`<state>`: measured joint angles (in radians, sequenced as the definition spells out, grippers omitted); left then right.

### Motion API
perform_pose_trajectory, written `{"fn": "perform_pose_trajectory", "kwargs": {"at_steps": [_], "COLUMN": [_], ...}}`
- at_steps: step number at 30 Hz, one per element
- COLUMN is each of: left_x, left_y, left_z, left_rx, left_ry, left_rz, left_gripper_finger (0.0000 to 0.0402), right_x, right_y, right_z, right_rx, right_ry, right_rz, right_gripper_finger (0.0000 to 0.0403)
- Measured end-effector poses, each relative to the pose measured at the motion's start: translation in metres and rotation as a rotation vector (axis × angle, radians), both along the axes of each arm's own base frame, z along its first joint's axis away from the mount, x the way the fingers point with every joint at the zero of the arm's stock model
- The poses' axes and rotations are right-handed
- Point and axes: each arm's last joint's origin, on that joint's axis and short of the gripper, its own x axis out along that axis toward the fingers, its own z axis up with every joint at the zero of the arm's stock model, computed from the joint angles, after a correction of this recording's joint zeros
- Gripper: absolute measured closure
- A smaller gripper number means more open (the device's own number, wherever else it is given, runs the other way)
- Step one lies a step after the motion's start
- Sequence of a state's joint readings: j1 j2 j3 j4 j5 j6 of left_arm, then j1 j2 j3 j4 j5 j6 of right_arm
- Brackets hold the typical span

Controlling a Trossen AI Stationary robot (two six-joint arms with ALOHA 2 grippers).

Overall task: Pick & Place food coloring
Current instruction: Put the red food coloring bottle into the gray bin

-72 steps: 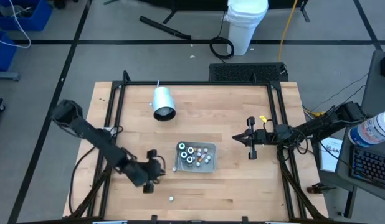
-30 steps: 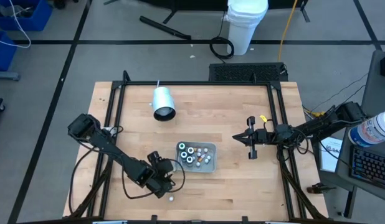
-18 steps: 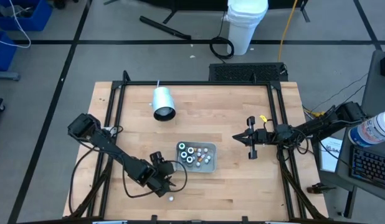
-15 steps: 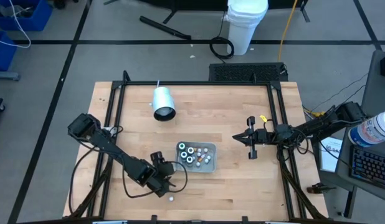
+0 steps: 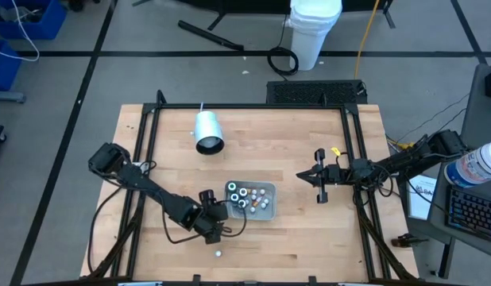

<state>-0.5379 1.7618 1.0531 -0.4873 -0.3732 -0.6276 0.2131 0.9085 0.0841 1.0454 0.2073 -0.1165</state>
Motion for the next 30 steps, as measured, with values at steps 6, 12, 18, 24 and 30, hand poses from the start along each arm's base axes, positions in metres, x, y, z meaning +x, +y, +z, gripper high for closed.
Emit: {"fn": "perform_pose_trajectory", "kwargs": {"at_steps": [6, 12, 18, 24, 30], "left_x": [0.005, 0.004, 0.001, 0.001, 0.001], "left_y": [0.005, 0.005, 0.006, 0.006, 0.006], "left_z": [0.001, 0.0, -0.009, -0.012, -0.012], "left_rx": [-0.008, -0.004, -0.036, -0.047, -0.047], "left_ry": [-0.011, -0.01, -0.019, -0.037, -0.039], "left_rz": [-0.003, -0.01, -0.013, -0.015, -0.017], "left_gripper_finger": [0.0131, 0.0131, 0.0131, 0.0131, 0.0131], "right_x": [0.0, 0.0, 0.0, 0.0, 0.0], "right_y": [0.0, 0.0, 0.0, 0.0, 0.0], "right_z": [0.0, 0.0, 0.0, 0.0, 0.0], "right_rx": [-0.001, -0.002, -0.003, -0.003, -0.003], "right_ry": [0.0, 0.0, 0.0, -0.001, -0.001], "right_rz": [0.0, -0.001, -0.001, -0.001, -0.001], "right_gripper_finger": [0.0403, 0.0403, 0.0403, 0.0403, 0.0403]}}
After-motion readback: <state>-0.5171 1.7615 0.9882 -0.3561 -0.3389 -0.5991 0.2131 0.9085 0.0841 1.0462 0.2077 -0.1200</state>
